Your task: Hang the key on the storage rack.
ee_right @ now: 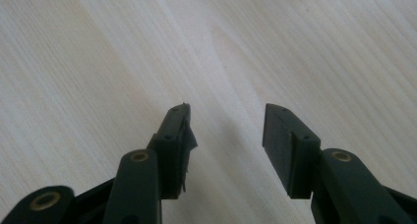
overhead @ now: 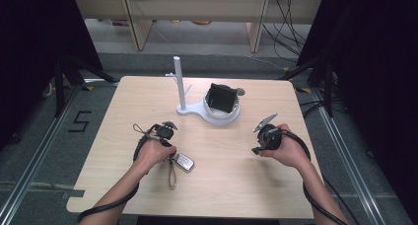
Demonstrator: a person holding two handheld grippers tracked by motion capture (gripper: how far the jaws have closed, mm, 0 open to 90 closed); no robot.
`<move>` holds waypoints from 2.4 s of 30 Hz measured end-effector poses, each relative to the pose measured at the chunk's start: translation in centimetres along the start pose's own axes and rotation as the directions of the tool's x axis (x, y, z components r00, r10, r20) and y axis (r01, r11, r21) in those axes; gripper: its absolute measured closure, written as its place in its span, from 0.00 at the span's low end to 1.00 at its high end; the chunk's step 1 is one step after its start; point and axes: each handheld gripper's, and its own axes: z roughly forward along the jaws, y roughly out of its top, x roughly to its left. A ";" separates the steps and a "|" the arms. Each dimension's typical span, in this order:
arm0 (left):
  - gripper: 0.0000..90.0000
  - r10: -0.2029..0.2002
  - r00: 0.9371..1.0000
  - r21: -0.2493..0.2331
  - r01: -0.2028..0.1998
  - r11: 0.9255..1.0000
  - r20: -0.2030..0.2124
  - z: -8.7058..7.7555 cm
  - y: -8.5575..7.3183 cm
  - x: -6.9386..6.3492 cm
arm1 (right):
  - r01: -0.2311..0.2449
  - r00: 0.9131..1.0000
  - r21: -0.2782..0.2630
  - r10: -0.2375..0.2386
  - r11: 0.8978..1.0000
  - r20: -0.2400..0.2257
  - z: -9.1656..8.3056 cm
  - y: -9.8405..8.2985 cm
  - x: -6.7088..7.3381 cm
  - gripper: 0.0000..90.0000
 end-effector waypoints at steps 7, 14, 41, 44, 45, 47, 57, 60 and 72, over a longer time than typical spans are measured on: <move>0.79 0.122 0.992 0.069 -0.122 0.990 0.017 -0.4 0.3 0.4 | 0.010 1.000 -0.002 -0.010 1.000 -0.005 0.0 -0.1 -0.1 0.61; 0.82 0.173 0.985 0.072 -0.174 0.982 0.028 -0.7 0.6 0.7 | 0.009 1.000 0.001 -0.009 1.000 -0.006 0.0 -0.1 0.0 0.61; 0.82 0.262 0.962 0.026 -0.264 0.964 0.082 -0.6 -0.5 1.2 | 0.007 1.000 -0.001 -0.007 1.000 -0.003 -0.1 -0.3 0.0 0.60; 0.83 0.285 0.954 0.003 -0.286 0.958 0.090 -0.7 -0.7 1.4 | 0.005 1.000 -0.001 -0.005 1.000 -0.005 -0.1 -0.3 0.1 0.60; 0.84 0.263 0.960 -0.037 -0.260 0.965 0.100 -0.9 -0.8 1.4 | 0.004 1.000 0.000 -0.004 1.000 -0.006 -0.1 -0.3 0.1 0.60; 0.94 0.272 0.959 -0.063 -0.268 0.961 0.075 -1.4 -0.8 1.6 | -0.003 1.000 0.001 0.003 1.000 -0.008 -0.1 -0.2 0.1 0.60; 0.92 0.242 0.967 -0.042 -0.240 0.970 0.081 -0.6 -1.0 1.2 | 0.007 1.000 0.008 -0.007 1.000 -0.006 -0.2 0.0 0.1 0.60; 0.83 0.190 0.976 -0.027 -0.188 0.982 0.107 -0.7 -0.7 1.1 | -0.011 1.000 0.014 0.011 1.000 -0.006 -0.3 -0.1 0.1 0.60; 0.56 0.303 0.946 -0.007 -0.304 0.953 0.114 -1.0 -0.4 -0.1 | 0.007 1.000 0.010 -0.007 1.000 -0.005 -0.6 -0.1 0.2 0.60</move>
